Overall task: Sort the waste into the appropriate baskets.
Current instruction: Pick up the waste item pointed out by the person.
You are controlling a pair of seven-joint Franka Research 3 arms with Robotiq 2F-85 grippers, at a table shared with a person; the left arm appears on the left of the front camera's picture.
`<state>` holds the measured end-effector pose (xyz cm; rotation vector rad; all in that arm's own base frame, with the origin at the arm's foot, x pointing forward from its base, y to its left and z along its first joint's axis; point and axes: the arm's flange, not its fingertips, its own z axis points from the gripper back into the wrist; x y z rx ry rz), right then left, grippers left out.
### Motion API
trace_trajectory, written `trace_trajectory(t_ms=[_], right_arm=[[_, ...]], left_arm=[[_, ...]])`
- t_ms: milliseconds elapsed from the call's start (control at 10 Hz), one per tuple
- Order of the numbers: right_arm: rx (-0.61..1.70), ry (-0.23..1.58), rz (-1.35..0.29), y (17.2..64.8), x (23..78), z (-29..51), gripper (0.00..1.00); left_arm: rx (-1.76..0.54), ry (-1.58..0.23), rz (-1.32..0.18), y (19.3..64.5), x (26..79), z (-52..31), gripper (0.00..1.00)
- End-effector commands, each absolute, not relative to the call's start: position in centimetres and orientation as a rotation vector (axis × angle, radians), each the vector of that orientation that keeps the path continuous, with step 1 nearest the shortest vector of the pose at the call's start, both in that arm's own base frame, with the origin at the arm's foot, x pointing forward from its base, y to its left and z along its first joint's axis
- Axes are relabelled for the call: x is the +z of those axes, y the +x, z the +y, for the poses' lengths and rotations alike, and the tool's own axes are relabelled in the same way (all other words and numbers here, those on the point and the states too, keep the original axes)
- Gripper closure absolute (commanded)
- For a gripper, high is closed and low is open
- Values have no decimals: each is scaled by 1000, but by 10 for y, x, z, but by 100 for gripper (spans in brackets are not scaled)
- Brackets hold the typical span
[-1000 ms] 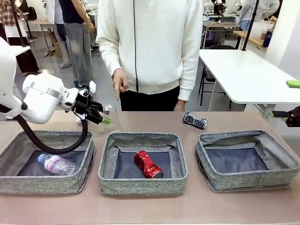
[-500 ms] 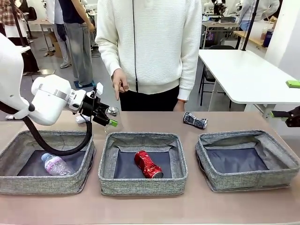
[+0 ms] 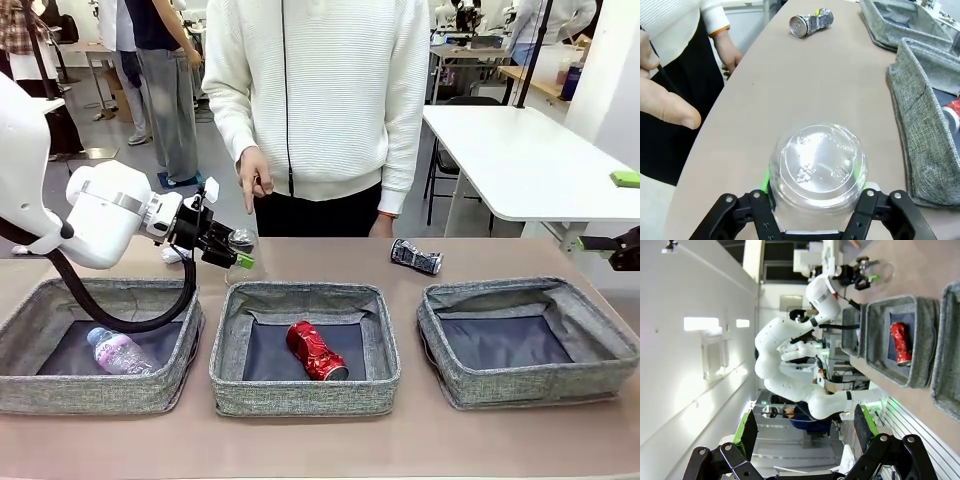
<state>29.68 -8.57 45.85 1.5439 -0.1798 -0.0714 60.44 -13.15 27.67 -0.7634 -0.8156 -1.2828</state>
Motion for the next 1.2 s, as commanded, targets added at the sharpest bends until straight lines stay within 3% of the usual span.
trace_trajectory(t_ms=[0, 700, 900, 1100], right_arm=[[-66, 1563, -194, 298, 462, -85, 0], [-66, 1563, -194, 298, 462, -85, 0], [-66, 1563, -194, 298, 462, -85, 0], [-66, 1563, -194, 298, 462, -85, 0]], left_arm=[[-1293, -772, -791, 605, 280, -132, 100], [-1303, -752, -765, 595, 298, -130, 100], [-1301, -758, -764, 583, 323, -119, 100], [-1215, -749, -779, 552, 384, -96, 100]])
